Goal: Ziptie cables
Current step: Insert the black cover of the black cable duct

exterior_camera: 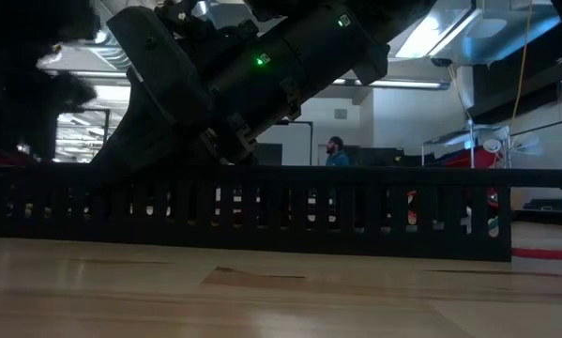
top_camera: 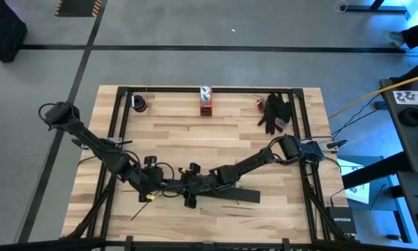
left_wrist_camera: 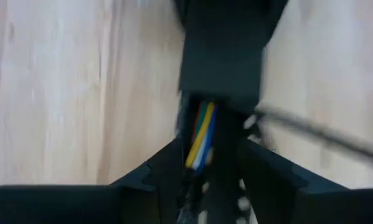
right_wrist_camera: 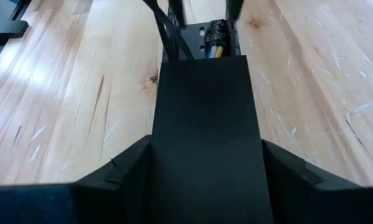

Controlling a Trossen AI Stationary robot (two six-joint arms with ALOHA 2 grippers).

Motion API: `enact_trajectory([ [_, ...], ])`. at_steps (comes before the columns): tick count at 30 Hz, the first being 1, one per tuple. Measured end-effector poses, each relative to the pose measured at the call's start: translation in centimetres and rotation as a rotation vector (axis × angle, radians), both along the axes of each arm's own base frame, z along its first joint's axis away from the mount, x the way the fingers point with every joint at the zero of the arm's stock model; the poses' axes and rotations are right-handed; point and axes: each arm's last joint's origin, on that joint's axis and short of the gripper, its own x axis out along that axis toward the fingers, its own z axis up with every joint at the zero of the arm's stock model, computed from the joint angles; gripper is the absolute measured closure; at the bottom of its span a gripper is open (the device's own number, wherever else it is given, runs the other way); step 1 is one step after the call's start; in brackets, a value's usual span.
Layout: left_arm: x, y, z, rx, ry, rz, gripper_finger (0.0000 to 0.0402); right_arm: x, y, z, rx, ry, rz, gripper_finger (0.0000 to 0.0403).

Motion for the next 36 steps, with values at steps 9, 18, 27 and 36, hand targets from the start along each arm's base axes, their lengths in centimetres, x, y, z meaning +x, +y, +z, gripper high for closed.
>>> enact_trajectory([
  [9,0.9,0.3,2.4,-0.029,-0.056,-0.015,0.0248,0.0,0.0,0.0,0.000,0.000,-0.001,0.0173],
  [18,1.6,0.6,2.3,-0.125,-0.028,-0.046,0.0173,0.0,0.0,0.0,0.001,0.000,-0.001,0.0173],
  [27,0.7,0.9,-0.2,-0.070,0.060,-0.066,0.0119,0.0,0.0,0.0,0.006,0.001,-0.004,0.0173],
  [36,-0.3,0.9,-3.4,-0.110,-0.045,-0.083,0.0121,0.0,0.0,0.0,0.012,0.002,-0.004,0.0173],
])
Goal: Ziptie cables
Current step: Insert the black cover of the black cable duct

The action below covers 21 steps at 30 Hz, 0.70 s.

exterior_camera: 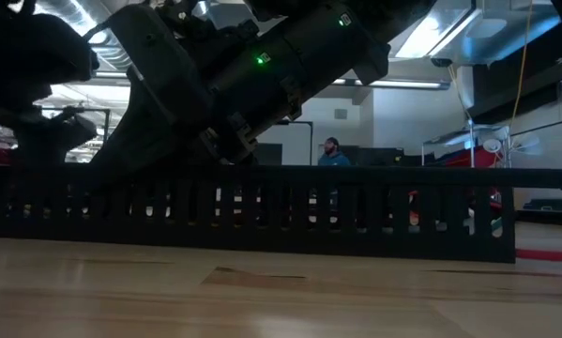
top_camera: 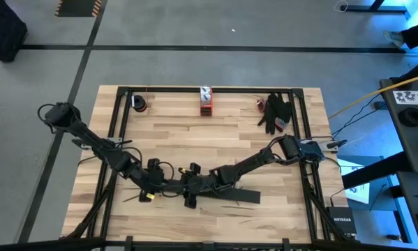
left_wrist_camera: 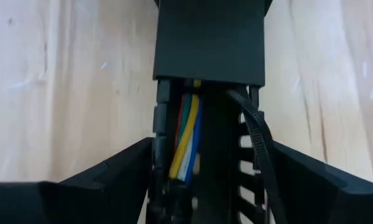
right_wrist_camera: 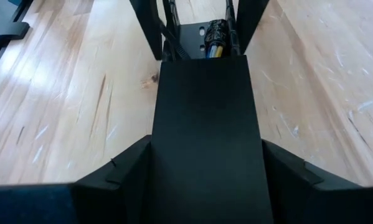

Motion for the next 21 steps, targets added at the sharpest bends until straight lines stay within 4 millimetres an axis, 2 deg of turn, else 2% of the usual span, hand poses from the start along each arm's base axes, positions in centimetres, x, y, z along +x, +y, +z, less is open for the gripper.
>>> enact_trajectory([
  [10,-0.7,0.3,-2.1,-0.118,-0.169,0.041,0.0123,0.0,0.1,0.0,0.007,0.001,0.017,0.0173],
  [17,-1.2,0.8,-2.9,-0.128,-0.212,0.061,0.0179,0.0,0.0,0.0,0.003,-0.002,0.019,0.0173],
  [21,-1.3,0.9,-3.0,-0.132,-0.221,0.060,0.0192,0.1,0.1,0.0,0.011,-0.014,0.024,0.0173],
])
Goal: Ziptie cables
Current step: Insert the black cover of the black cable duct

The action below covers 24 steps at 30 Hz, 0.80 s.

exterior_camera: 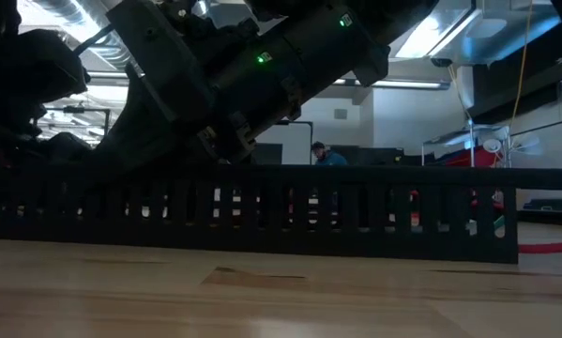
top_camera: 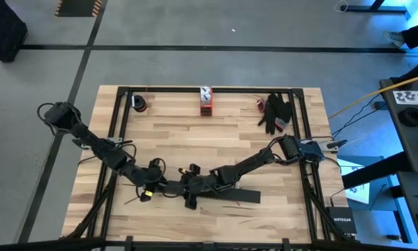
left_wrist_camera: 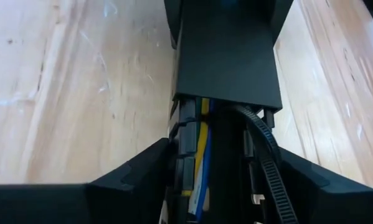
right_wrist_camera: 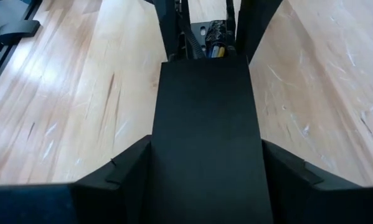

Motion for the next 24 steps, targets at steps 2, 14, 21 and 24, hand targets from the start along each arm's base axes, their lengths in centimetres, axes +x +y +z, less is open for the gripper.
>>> enact_trajectory([
  [2,-0.1,0.0,-0.1,0.007,0.003,-0.003,0.0191,0.3,0.0,-0.2,0.006,-0.017,-0.002,0.0173],
  [14,0.2,-0.3,-0.6,0.024,0.003,-0.032,0.0185,2.9,-0.5,0.2,0.019,-0.038,-0.010,0.0173],
  [21,0.3,-0.3,-0.6,0.031,-0.002,-0.034,0.0176,2.8,-0.8,0.0,0.019,0.000,-0.001,0.0173],
  [24,0.4,-0.2,-0.6,0.024,0.009,-0.034,0.0157,2.7,-0.8,0.0,0.012,0.013,-0.005,0.0173],
])
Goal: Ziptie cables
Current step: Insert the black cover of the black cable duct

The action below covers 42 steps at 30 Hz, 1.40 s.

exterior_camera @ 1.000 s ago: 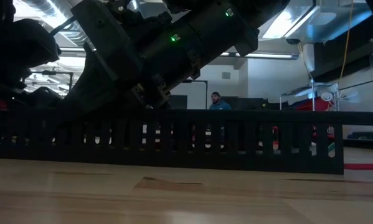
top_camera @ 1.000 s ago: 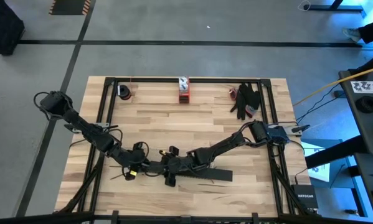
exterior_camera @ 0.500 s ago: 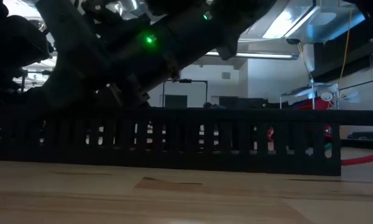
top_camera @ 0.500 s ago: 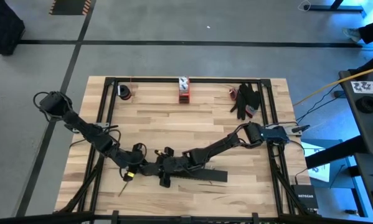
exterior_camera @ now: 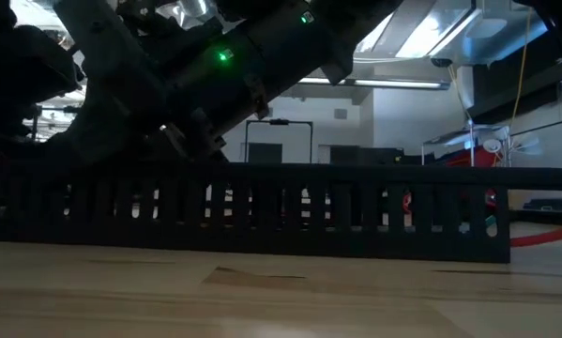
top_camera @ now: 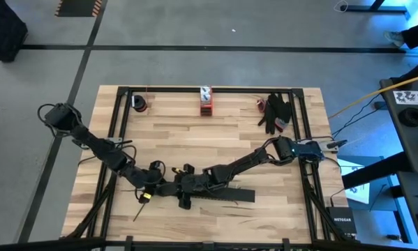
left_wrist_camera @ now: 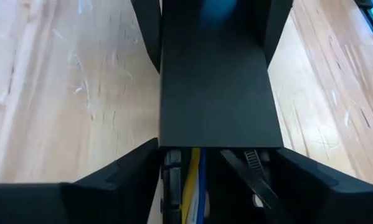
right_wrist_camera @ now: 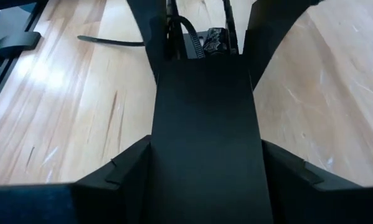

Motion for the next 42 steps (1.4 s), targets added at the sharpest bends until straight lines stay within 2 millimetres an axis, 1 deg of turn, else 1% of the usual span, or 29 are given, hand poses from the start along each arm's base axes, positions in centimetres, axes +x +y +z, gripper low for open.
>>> enact_trajectory([
  [5,0.4,-0.2,0.6,-0.007,0.103,-0.037,0.0122,0.1,-0.1,0.0,0.002,-0.002,-0.007,0.0173],
  [8,0.2,-0.4,1.2,0.054,0.198,-0.053,0.0117,0.1,-0.2,0.0,-0.001,-0.001,-0.008,0.0173],
  [11,-0.1,-0.5,1.6,0.071,0.223,-0.072,0.0119,0.1,-0.2,0.0,-0.003,0.004,-0.008,0.0173],
  [14,-0.6,-0.6,2.1,0.053,0.216,-0.063,0.0126,0.0,-0.1,0.0,-0.001,0.007,0.000,0.0173],
  [18,-1.3,-0.9,2.4,0.071,0.192,-0.031,0.0139,0.0,-0.1,-0.1,0.003,0.013,0.005,0.0173],
  [20,-1.5,-1.0,2.2,0.066,0.158,-0.012,0.0148,0.0,-0.1,-0.1,0.002,0.014,0.006,0.0173],
  [23,-1.8,-1.1,1.3,0.004,0.093,0.004,0.0161,-0.1,0.0,-0.1,0.005,0.017,0.013,0.0173],
  [27,-2.3,-0.7,0.4,-0.041,0.060,0.050,0.0165,-0.1,0.1,-0.1,0.012,0.003,0.016,0.0173],
  [32,-2.0,-0.5,0.4,-0.031,0.017,0.031,0.0166,0.2,0.1,0.0,0.020,-0.040,0.011,0.0173],
  [38,-1.9,-0.6,0.5,-0.028,-0.001,0.033,0.0166,0.1,-0.1,-0.1,0.029,-0.002,0.006,0.0173],
  [42,-1.8,-0.6,0.5,-0.029,-0.011,0.035,0.0166,0.1,-0.1,-0.1,0.042,-0.006,-0.002,0.0173],
])
